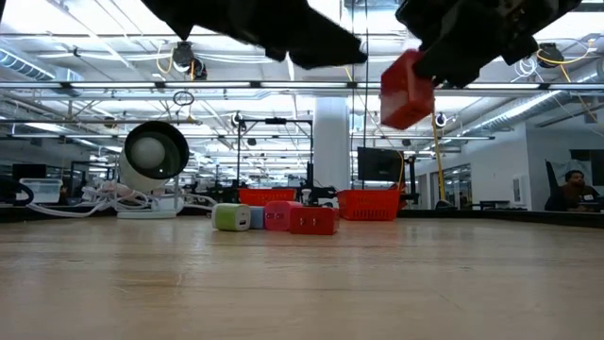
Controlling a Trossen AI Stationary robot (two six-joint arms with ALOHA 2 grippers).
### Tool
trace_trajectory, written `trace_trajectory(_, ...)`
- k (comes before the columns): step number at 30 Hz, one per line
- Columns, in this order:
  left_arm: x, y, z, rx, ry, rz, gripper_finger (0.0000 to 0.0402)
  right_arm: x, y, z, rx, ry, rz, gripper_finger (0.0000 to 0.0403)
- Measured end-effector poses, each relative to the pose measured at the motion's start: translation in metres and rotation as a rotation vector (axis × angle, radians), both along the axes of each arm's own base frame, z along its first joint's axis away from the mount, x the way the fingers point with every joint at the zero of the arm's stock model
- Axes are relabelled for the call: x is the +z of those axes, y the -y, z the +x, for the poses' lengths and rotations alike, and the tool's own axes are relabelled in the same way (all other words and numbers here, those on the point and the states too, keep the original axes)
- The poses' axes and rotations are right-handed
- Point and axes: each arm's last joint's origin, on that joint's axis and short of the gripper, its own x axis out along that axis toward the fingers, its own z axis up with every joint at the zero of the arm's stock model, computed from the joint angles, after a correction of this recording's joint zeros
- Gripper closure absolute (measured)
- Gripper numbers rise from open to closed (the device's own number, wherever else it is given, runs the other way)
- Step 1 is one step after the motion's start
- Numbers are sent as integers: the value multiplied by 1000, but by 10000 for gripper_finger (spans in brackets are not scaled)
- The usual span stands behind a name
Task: Pick & Place Office items
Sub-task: Put the bottom red charger adapter into the left red bin
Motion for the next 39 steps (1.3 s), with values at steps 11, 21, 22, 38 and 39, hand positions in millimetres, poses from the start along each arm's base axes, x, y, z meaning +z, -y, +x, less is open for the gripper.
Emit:
trace_trajectory(11, 3, 20, -2, -97, 86, 219, 110, -5, -10, 5, 74, 27, -10, 197)
trace_trajectory(21, 1, 19, -2, -102, 45, 271, 110, -19, -7, 25, 55, 31, 1, 197)
trace_trajectory(22, 0, 18, -2, -102, 35, 272, 110, -18, -7, 28, 68, 30, 9, 197)
trace_trajectory(38, 8, 3, 0, 382, 58, 22, 110, 26, 8, 9, -184, 111, -318, 197)
trace_trajectory(39, 10, 0, 0, 408, 70, -32, 110, 32, 8, 6, -180, 136, -330, 197)
